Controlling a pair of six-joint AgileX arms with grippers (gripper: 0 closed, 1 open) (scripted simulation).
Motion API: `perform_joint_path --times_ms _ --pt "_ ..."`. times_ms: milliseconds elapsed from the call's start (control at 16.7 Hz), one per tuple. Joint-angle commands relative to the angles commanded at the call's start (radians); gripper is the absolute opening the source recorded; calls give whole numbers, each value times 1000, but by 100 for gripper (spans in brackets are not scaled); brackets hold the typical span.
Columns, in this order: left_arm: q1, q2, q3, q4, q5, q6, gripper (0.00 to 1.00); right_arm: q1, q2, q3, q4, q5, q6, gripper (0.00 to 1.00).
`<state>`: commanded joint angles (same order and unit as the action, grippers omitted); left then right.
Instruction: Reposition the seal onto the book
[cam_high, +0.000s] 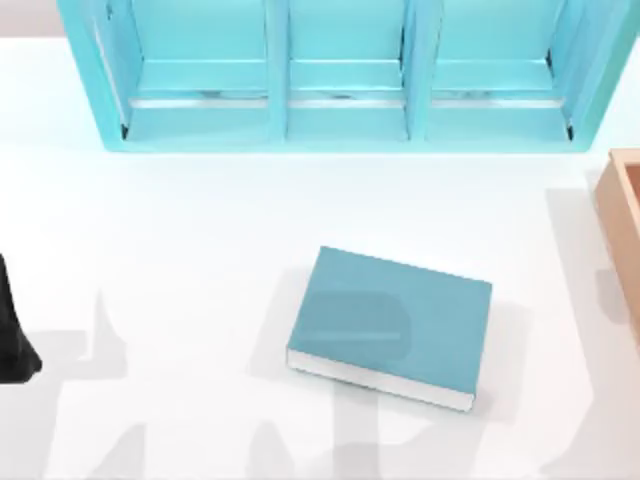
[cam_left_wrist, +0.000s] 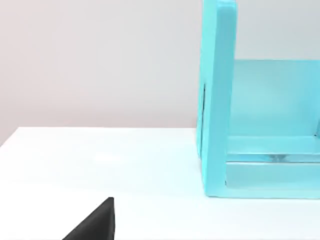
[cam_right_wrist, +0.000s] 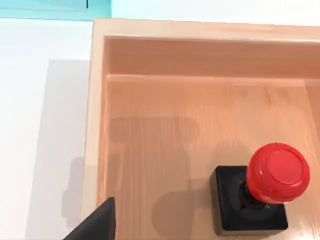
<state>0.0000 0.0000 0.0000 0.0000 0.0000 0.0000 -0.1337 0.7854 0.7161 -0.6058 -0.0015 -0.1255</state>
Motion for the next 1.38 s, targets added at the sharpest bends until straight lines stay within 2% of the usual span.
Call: perform_joint_path --times_ms 420,720,1080,1380 --pt "0 0 0 0 0 0 100 -100 717 590 -475 1 -95 100" --pt "0 0 0 0 0 0 100 -148 1011 860 -699 1 -143 100" --pt "0 0 0 0 0 0 100 -160 1067 919 -749 0 -154 100" --pt "0 0 0 0 0 0 100 -156 1077 848 -675 0 -150 100"
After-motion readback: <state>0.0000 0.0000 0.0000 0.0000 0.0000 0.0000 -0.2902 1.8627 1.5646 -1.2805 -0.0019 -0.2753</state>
